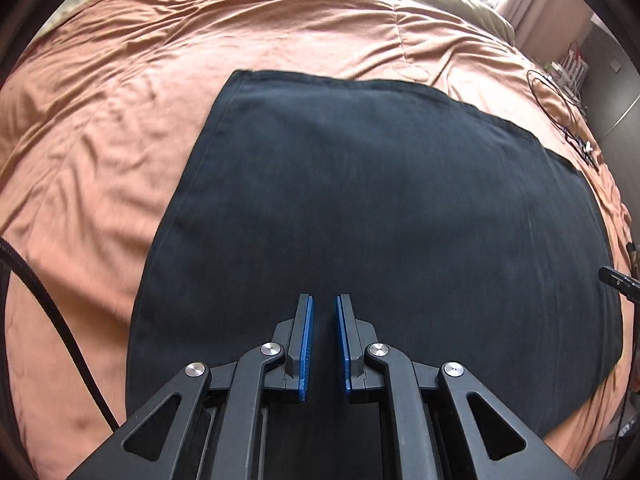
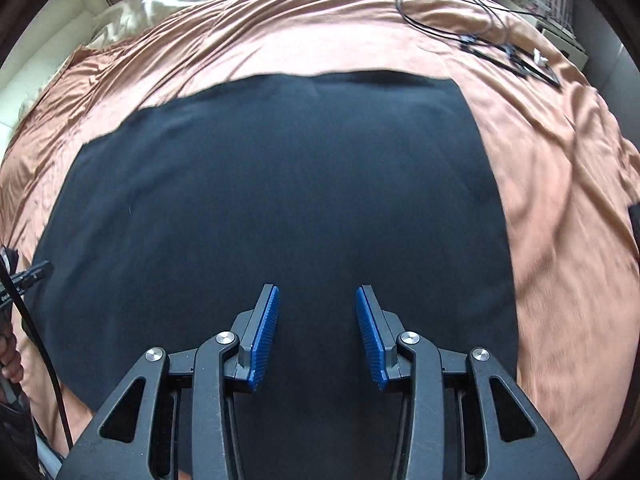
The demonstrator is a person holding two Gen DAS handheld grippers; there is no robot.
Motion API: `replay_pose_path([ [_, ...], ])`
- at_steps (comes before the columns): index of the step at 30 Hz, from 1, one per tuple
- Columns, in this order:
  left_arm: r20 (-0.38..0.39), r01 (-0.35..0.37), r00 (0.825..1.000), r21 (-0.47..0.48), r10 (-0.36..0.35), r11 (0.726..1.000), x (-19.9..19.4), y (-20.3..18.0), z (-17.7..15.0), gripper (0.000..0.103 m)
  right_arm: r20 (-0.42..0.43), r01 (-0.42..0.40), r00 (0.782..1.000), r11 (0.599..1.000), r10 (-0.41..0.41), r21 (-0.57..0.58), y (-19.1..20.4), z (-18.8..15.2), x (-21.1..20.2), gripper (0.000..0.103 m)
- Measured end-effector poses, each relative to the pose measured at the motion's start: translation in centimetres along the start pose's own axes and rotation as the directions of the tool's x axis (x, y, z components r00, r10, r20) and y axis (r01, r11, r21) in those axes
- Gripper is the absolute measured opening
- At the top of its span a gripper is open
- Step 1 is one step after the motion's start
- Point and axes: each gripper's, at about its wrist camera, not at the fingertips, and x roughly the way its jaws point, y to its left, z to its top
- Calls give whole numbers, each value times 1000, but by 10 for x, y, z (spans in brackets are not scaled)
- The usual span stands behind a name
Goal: Fold small clothes
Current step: 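Move both tools to the edge of the folded black t-shirt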
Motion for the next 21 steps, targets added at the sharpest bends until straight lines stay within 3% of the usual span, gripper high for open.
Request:
replay_pose_path([
  [10, 5, -10, 1000, -29, 10, 1000, -23, 23, -51, 13, 32, 1, 999, 998, -3, 62, -21, -67, -31, 38],
  [14, 5, 19, 1000, -75, -19, 997, -29, 40, -67, 13, 39, 2, 999, 996, -5, 92, -33, -85, -40, 38],
  [21, -1, -18, 1000, -111, 18, 994, -45, 68, -84, 13, 71, -14, 997, 986, 3, 165, -56, -112, -61, 38],
])
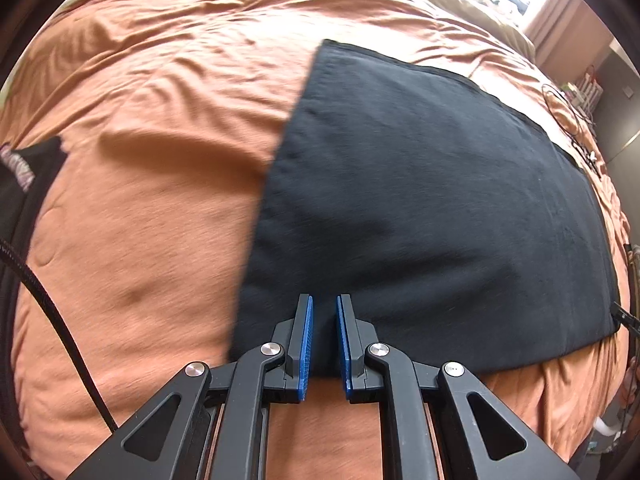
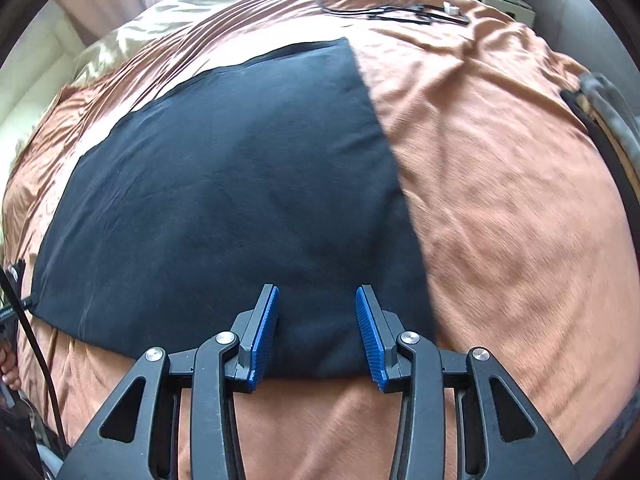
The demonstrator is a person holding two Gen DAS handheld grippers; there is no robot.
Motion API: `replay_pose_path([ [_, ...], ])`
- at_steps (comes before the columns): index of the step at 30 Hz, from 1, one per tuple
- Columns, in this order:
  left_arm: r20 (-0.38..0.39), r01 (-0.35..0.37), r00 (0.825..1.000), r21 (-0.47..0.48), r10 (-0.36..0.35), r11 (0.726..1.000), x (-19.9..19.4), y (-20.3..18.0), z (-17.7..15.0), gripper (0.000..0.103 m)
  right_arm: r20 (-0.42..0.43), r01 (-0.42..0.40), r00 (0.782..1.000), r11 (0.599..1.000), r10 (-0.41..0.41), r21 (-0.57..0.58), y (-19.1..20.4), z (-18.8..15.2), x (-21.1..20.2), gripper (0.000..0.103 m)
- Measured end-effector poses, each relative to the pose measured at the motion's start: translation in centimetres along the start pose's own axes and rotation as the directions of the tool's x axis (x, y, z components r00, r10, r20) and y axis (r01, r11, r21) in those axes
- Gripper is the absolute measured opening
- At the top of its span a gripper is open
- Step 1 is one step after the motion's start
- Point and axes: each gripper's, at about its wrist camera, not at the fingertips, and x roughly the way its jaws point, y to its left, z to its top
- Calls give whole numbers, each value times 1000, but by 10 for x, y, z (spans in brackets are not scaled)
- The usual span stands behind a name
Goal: Fold small clothes
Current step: 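Move both tools to the edge of the folded black t-shirt, then close both tools on the folded t-shirt edge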
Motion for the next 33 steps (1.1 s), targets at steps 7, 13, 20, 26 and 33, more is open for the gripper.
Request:
replay_pose_path([
  [7, -4, 14, 1000, -57, -14, 998, -13, 32, -13, 13, 16, -62, 998, 995, 61, 80, -36, -22, -22, 36],
  [13, 17, 16, 1000, -110, -15, 994, -29, 47, -22, 13, 42, -98, 995, 980, 92, 173, -62, -40, -44, 36],
  [20, 44, 131, 991, -247, -123, 960, -28, 64, -28, 37, 95, -290, 957, 896, 274, 336, -93, -59, -40, 38],
  [26, 18, 167, 985, -295, -169, 941, -15, 61, -31, 38, 144, -365, 931, 834, 336, 414, -110, -60, -27, 38],
  [33, 79, 257, 966, -413, -247, 874, -8, 78, -35, 38, 267, -493, 869, 696, 416, 522, -140, -71, -5, 38],
])
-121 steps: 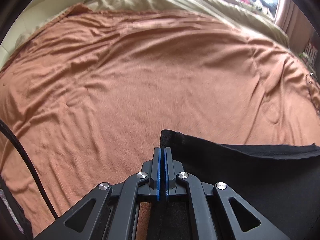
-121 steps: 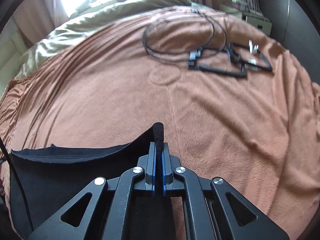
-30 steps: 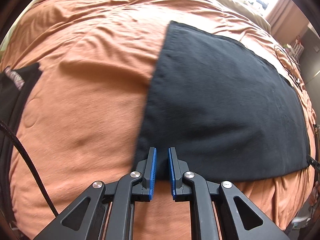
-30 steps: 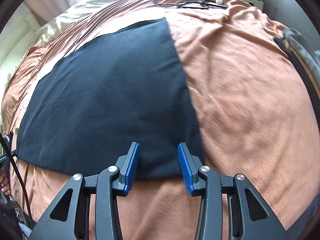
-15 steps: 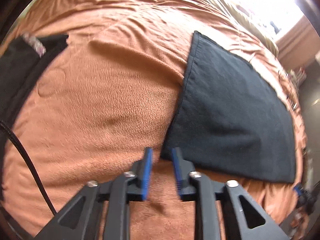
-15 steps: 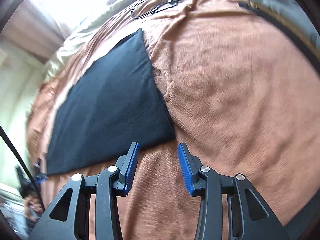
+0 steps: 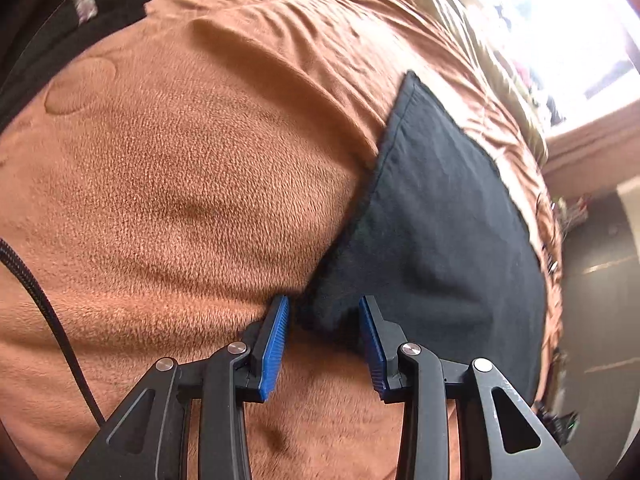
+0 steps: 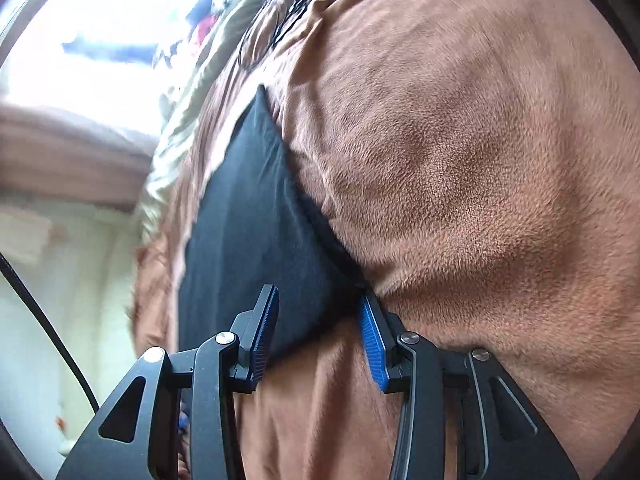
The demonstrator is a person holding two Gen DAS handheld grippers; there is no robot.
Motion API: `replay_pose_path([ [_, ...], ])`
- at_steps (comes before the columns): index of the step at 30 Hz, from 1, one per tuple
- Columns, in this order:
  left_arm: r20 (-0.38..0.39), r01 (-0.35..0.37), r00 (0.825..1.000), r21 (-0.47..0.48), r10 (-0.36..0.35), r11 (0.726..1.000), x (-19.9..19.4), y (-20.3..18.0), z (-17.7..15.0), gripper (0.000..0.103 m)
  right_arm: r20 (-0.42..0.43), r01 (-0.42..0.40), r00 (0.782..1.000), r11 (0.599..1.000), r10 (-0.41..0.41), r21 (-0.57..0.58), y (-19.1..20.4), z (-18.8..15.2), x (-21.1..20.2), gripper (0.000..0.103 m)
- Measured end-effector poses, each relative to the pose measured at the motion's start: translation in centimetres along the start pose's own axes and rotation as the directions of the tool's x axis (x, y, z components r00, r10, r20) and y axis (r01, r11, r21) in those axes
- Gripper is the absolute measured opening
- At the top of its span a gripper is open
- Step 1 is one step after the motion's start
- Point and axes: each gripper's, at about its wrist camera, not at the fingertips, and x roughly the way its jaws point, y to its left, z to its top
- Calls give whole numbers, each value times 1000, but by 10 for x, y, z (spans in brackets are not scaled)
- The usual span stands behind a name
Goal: Fold small clothes
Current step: 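Close both tools on the folded t-shirt edge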
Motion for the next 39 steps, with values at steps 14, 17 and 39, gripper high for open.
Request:
replay_pose_path([
  [14, 78, 75, 995, -102, -67, 992, 0, 0, -3, 33, 117, -34, 993, 999, 29, 41, -1, -24, 7, 34],
  [17, 103, 75, 993, -128, -62, 989, -2, 3, -1, 26, 130, -69, 990, 994, 57, 89, 0, -36, 1, 34],
  [39, 116, 98, 990, -145, -82, 985, 1, 10, 0, 26, 183, 67, 981, 998, -67, 9, 26, -47, 6, 4],
])
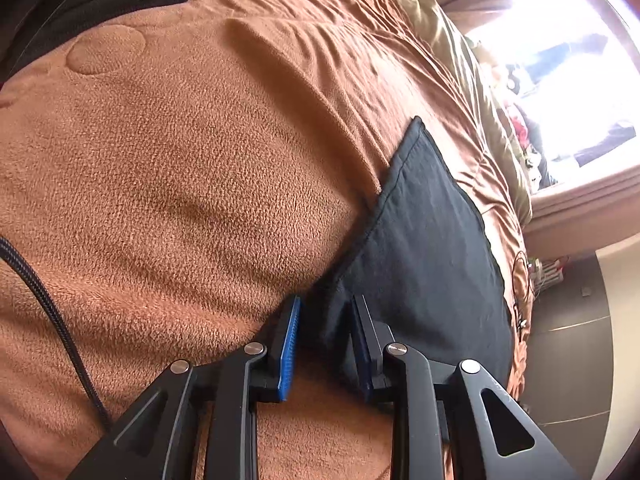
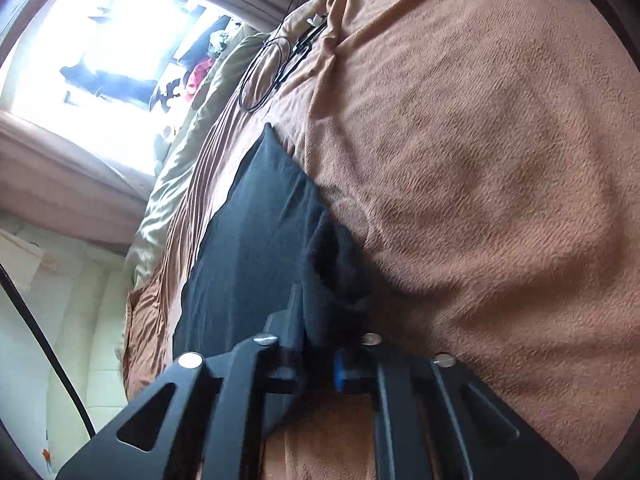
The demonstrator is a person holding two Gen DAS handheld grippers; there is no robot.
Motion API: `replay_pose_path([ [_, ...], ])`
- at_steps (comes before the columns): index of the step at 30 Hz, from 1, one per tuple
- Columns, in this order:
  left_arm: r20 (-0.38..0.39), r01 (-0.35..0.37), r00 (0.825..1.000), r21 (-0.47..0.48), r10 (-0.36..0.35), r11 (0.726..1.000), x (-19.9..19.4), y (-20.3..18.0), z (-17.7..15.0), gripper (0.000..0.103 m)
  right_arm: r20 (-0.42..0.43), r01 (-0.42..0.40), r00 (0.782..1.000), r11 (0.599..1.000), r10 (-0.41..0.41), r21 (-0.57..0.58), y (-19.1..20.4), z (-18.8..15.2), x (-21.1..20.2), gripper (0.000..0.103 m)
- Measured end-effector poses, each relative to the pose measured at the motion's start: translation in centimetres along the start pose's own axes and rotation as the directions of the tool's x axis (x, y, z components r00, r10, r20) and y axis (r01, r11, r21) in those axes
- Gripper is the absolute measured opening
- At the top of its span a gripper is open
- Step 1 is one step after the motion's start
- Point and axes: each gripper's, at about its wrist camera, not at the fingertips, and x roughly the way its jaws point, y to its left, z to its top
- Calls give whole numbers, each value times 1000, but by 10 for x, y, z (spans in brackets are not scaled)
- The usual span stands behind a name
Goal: Fold small clothes
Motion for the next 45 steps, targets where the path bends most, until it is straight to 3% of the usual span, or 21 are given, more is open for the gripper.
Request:
replay_pose_path([
  [4, 14, -53, 999, 55, 52, 997, -4, -8, 0, 11, -9, 29, 1000, 999, -29, -25, 9, -7, -3, 1],
  [10, 67, -106, 993, 154, 96, 982, -24, -29, 5, 8, 4, 31, 1000, 999, -31, -36, 31, -2, -12, 0],
  [21, 86, -59, 995, 173, 45, 983, -68, -29, 7, 7, -18, 1, 1000, 998, -3, -66, 41, -7, -38, 0],
  [36, 96, -17, 995, 192, -2, 981, -136, 13, -43, 7, -21, -10, 1000, 995, 8, -101, 27, -39, -94, 0],
  [42, 84, 3, 996, 181, -18, 983, -146, 31, -57, 7, -22, 7, 1000, 992, -10, -124, 22, -46, -104, 0],
  [45, 70, 14, 997, 178, -27, 984, -145, 37, -64, 7, -63, 29, 997, 992, -37, -121, 19, -45, -100, 1],
])
